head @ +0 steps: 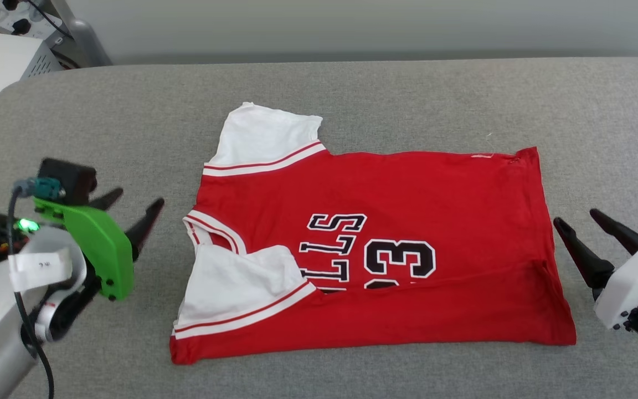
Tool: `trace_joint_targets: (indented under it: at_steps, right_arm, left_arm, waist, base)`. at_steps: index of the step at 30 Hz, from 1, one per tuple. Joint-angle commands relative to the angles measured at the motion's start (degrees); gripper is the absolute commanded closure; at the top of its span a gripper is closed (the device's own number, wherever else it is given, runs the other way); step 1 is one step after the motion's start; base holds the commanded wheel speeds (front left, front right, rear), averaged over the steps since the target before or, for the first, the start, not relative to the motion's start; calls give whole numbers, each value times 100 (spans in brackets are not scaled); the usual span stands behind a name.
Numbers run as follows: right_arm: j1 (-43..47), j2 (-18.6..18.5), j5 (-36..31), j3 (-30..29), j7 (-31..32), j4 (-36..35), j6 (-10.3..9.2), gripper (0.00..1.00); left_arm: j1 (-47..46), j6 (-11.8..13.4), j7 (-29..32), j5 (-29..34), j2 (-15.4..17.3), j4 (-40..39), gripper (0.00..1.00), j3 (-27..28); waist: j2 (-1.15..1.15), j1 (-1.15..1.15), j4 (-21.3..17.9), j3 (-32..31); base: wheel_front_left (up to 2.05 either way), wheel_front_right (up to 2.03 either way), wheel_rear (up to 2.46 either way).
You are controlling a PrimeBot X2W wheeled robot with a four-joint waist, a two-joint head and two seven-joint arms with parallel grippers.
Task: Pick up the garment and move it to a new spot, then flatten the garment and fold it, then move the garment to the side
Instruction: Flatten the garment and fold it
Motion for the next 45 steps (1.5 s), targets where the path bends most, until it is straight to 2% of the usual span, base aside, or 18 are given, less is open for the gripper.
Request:
trace_joint_targets:
  at_steps: [1, 5, 8, 11, 15, 18, 22, 26, 32, 38, 39, 40, 45]
  right_arm:
    - [-115, 151, -197, -147, -193, -51, -4, 0]
    - [-184, 610, -753, -708, -706, -209, -4, 0]
    - [-192, 943, -1108, -1072, -994, -426, -4, 0]
    - [-165, 1256, -1426, -1363, -1214, -748, -4, 0]
    - [-135, 1511, -1652, -1472, -1167, -1168, -4, 0]
    - [-167, 1600, -1751, -1478, -1064, -1426, -4, 0]
    - [-266, 1639, -1831, -1463, -893, -1714, -4, 0]
    - [-354, 1622, -1848, -1441, -757, -1873, -4, 0]
    - [-508, 1610, -1787, -1327, -687, -1897, -4, 0]
    - [-591, 1541, -1725, -1249, -747, -1732, -4, 0]
    - [-606, 1529, -1703, -1259, -753, -1704, -4, 0]
    - [-616, 1514, -1685, -1275, -752, -1679, -4, 0]
    - [-796, 1311, -1641, -1439, -754, -1606, -4, 0]
  left_arm:
    - [-226, 84, -147, 189, 22, 22, 0, 100]
    - [-822, 121, -346, 507, -79, 173, 0, 267]
    - [-1353, 59, -312, 682, -220, 351, 0, 322]
    - [-1964, -84, -197, 817, -418, 610, 0, 343]
    - [-2760, -361, 215, 906, -664, 1020, 0, 272]
    - [-3276, -551, 861, 786, -862, 1397, 0, 172]
    - [-3924, -832, 2048, 417, -1129, 1902, 0, 29]
    - [-4359, -979, 3079, 110, -1291, 2291, 0, -115]
    - [-4688, -1048, 3768, 168, -1329, 2856, 0, -363]
    - [-4491, -1162, 3972, 53, -1388, 3248, 0, -529]
    - [-4444, -1182, 3945, 57, -1382, 3276, 68, -557]
    - [-4399, -1195, 3915, 28, -1392, 3302, 100, -557]
    - [-4312, -1259, 3434, 85, -1414, 3296, 100, -569]
  waist:
    - [0, 0, -74, 96]
    - [0, 0, -205, 387]
    - [0, 0, -294, 648]
    - [0, 0, -396, 946]
    - [0, 0, -546, 1373]
    - [0, 0, -648, 1651]
    - [0, 0, -773, 2000]
    - [0, 0, -865, 2283]
    - [0, 0, -997, 2603]
    - [0, 0, -1005, 2664]
    - [0, 0, -992, 2638]
    - [0, 0, -973, 2617]
    - [0, 0, -803, 2405]
  base:
    - [0, 0, 0]
    - [0, 0, 0]
    - [0, 0, 0]
    - [0, 0, 0]
    - [0, 0, 0]
    - [0, 0, 0]
    - [0, 0, 0]
    - [0, 0, 0]
    - [0, 0, 0]
    - [0, 0, 0]
    - [0, 0, 0]
    - [0, 0, 0]
    - [0, 0, 0]
